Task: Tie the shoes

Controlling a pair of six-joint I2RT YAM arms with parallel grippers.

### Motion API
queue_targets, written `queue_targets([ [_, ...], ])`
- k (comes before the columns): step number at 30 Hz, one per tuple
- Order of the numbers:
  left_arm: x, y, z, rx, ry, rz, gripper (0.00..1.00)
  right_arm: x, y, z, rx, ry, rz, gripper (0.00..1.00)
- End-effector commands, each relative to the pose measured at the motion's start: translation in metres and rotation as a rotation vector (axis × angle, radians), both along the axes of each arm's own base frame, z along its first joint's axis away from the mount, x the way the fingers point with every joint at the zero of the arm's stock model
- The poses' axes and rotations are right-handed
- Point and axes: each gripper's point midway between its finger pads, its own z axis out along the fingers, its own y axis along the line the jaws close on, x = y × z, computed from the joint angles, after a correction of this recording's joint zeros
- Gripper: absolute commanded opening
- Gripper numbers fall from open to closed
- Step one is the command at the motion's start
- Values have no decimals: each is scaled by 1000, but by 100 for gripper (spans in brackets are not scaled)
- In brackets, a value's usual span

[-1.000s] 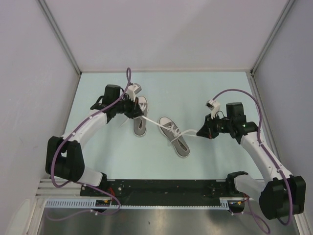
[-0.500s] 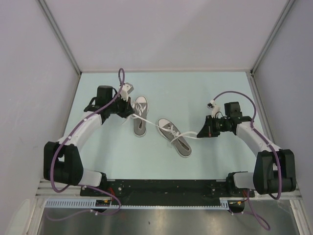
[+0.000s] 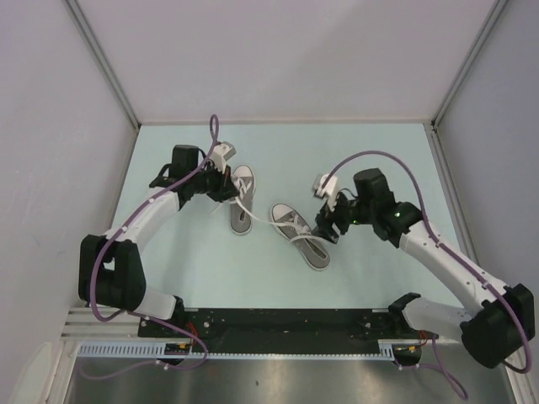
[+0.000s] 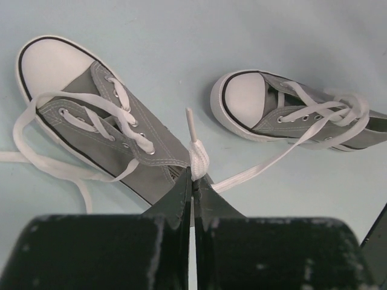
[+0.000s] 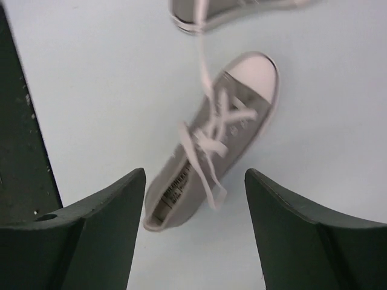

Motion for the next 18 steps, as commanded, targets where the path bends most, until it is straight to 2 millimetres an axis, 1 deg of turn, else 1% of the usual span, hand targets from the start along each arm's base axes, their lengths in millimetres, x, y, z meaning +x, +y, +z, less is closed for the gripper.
queue_targets([
  [1,7,-14,20,-61,-30,-33,0,-3,26,8,-206,-376,260,68],
  [2,7,-14,20,-65,-29,-34,0,-8,35,5,-235,-422,326,67],
  [3,8,-15,20,-69,-28,-30,0,-6,38,-6,-281,-425,348,64],
  [5,7,-17,19,-78,-19,-31,0,-10,48,-15,-328,-473,430,61],
  [7,7,-18,18,-87,-18,-34,0,-6,55,-24,-354,-496,460,61],
  [8,7,-18,17,-92,-13,-33,0,-11,62,-26,-355,-507,489,60],
  [9,8,-19,17,-95,-14,-33,0,-9,66,-33,-374,-514,510,60],
  [10,7,-20,16,-98,-9,-37,0,-12,70,-37,-382,-517,530,59],
  [12,7,-20,15,-104,-3,-35,0,-15,76,-44,-402,-528,565,57],
  [13,8,-21,15,-106,-7,-36,0,-16,78,-52,-414,-513,576,57],
  [15,8,-22,14,-111,-4,-38,0,-16,82,-59,-435,-524,596,54],
  [16,9,-22,15,-114,-6,-38,0,-14,83,-68,-455,-517,605,53],
  [18,8,-23,14,-121,2,-38,0,-11,86,-72,-477,-536,611,52],
])
